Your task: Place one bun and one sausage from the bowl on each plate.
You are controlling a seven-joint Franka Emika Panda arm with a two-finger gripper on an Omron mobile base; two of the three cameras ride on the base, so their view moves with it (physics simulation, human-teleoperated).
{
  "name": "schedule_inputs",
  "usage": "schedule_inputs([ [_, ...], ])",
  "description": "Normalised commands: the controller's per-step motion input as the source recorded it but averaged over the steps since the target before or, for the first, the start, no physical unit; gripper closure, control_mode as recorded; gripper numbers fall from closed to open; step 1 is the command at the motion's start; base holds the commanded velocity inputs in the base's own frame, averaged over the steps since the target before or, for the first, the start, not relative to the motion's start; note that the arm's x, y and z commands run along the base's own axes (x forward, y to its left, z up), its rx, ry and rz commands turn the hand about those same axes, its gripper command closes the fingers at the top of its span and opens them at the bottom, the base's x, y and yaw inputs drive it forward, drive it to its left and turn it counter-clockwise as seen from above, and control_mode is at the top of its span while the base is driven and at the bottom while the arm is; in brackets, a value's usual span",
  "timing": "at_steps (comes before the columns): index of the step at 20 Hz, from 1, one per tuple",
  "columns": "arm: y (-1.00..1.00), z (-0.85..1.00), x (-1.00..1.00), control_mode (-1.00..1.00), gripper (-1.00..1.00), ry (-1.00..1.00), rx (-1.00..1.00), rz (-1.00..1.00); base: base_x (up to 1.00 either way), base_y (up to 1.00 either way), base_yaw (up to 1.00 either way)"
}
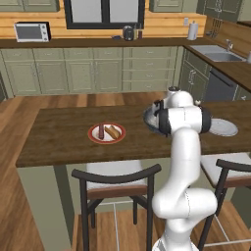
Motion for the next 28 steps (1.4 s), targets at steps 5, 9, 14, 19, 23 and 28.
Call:
schedule_inputs([
  [5, -0.01, -0.52, -0.41, -1.0, -1.0, -0.08, 0.01, 0.01, 0.0, 0.0, 0.0],
  [9, -0.01, -0.35, 0.03, -1.0, -1.0, 0.0, 0.0, 0.01, 0.0, 0.0, 0.0],
  [14, -0.04, -0.48, 0.13, -1.0, 1.0, 0.03, -0.09, 0.02, 0.0, 0.0, 0.0],
  [19, -0.37, -0.6, -0.06, -1.0, 1.0, 0.03, -0.01, 0.0, 0.0, 0.0, 0.0],
  [23, -0.64, -0.49, -0.41, -1.0, 1.0, -0.02, 0.03, 0.0, 0.0, 0.0, 0.0],
  [28, -0.77, -0.18, -0.63, -1.0, 1.0, -0.12, 0.11, 0.0, 0.0, 0.0, 0.0],
])
